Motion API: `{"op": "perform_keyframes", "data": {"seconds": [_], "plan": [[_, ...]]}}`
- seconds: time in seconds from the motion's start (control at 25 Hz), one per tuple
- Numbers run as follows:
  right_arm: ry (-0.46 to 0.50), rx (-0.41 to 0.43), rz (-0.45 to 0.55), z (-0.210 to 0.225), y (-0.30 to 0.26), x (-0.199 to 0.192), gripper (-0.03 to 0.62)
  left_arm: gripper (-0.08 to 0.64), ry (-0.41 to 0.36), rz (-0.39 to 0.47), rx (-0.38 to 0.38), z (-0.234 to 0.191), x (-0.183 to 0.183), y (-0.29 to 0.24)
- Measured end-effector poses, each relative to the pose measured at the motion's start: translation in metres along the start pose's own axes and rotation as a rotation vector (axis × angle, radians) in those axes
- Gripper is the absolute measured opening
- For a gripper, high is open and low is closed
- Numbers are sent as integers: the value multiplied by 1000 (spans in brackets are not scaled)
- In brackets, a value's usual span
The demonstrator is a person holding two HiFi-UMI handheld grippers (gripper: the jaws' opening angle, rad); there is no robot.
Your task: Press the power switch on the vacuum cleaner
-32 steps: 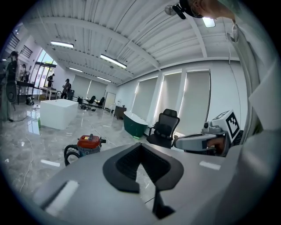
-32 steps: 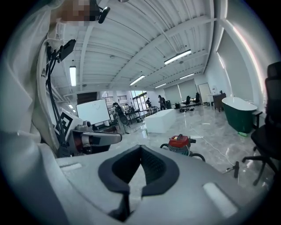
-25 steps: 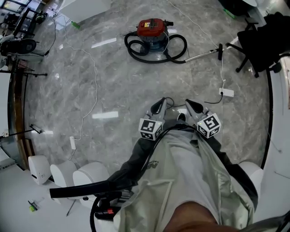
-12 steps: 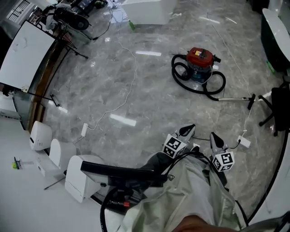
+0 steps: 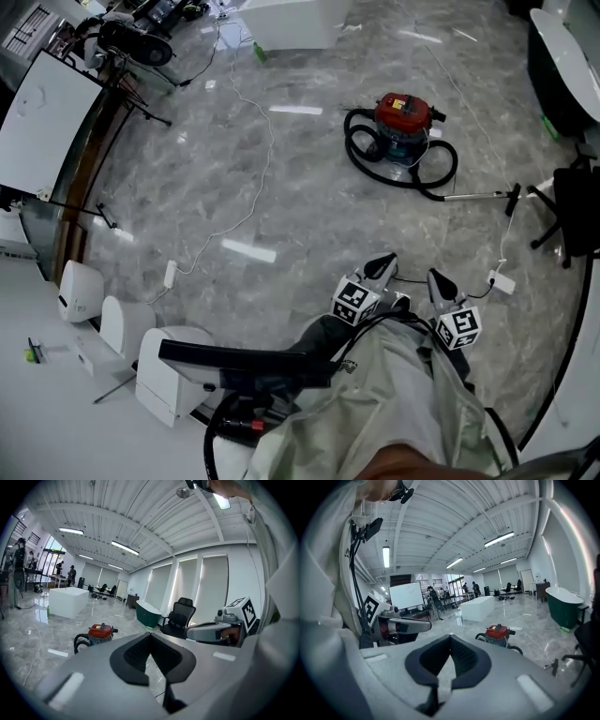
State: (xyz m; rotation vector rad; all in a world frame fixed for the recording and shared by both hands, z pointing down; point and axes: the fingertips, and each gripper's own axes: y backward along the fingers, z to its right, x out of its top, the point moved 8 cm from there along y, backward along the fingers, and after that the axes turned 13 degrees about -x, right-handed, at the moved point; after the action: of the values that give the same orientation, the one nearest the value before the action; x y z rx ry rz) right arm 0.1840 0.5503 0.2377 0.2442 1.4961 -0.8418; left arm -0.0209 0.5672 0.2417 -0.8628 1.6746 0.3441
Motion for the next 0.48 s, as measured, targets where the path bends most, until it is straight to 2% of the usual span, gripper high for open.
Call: {"op": "perform_keyframes", "data": {"seconds": [0.2, 0.48], "plan": [[10, -39, 5, 1, 14, -6, 0, 2, 1, -10, -41, 7, -5, -7], [-40, -138, 27, 16, 32, -7, 0, 2, -24, -45, -140, 15, -1, -31]]}}
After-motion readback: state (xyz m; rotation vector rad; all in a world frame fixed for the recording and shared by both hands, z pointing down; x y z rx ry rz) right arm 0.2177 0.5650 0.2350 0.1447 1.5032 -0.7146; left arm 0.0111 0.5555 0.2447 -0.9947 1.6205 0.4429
